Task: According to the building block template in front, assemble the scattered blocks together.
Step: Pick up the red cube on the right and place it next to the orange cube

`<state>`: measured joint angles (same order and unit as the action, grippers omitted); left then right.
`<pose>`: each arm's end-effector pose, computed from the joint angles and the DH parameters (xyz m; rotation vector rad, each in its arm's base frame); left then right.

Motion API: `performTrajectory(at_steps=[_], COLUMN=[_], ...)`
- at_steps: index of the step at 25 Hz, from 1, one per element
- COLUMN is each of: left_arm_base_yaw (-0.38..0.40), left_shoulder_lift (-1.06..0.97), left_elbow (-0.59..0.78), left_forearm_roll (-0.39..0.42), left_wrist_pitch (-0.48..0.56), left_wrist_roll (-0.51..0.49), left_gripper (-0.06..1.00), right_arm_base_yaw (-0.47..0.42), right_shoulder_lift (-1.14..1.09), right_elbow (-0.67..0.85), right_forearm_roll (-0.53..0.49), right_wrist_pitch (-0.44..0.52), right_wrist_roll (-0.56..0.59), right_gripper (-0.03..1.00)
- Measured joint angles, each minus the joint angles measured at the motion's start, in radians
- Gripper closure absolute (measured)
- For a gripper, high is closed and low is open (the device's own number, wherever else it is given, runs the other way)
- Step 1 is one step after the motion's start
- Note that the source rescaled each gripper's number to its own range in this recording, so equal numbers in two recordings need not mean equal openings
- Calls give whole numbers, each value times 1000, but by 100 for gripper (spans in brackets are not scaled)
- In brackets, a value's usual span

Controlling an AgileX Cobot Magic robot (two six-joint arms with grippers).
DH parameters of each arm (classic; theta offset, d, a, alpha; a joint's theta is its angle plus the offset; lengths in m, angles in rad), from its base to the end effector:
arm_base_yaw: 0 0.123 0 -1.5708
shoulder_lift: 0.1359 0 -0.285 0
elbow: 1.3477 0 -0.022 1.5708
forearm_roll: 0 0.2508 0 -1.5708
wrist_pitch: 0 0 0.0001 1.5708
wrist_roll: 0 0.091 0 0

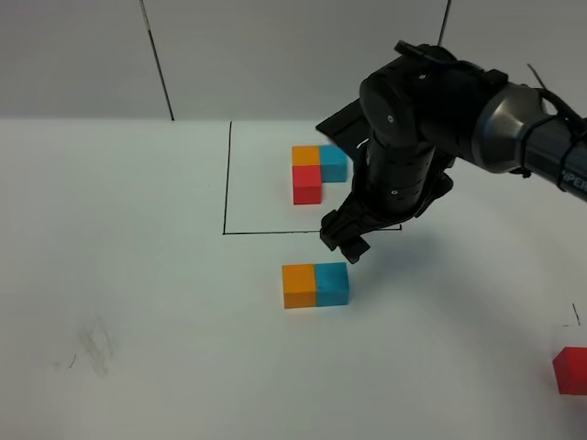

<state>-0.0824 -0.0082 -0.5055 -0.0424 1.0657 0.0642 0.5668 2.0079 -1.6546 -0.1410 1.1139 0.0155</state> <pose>-0.0072 -0.0028 0.2784 0.1515 2.0298 -0.0621 0.3602 0.2156 0.2292 -0.8648 2.7884 -0.1054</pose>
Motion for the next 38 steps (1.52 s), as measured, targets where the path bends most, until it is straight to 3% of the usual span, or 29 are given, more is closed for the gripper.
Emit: performTrajectory(at_steps=[7, 16, 28, 38], left_arm_base_yaw=[0, 0, 0, 0], left_shoulder_lift=[0, 0, 0, 0], left_elbow=[0, 0, 0, 0], left_forearm_roll=[0, 0, 0, 0], left_wrist_pitch=[0, 0, 0, 0], left_wrist_roll=[0, 0, 0, 0], left_gripper=[-4, -4, -4, -4], right_arm_base_yaw=[-75, -239, -426, -481], right_shoulder_lift=[-145, -393, -497, -497], right_elbow=[115, 423, 751, 873], right_forearm_roll=[-35, -69, -35, -5], right_wrist_pitch=[8, -75, -273, -394], right_wrist_roll=[108, 215, 214, 207], right_gripper=[5, 6, 6, 6])
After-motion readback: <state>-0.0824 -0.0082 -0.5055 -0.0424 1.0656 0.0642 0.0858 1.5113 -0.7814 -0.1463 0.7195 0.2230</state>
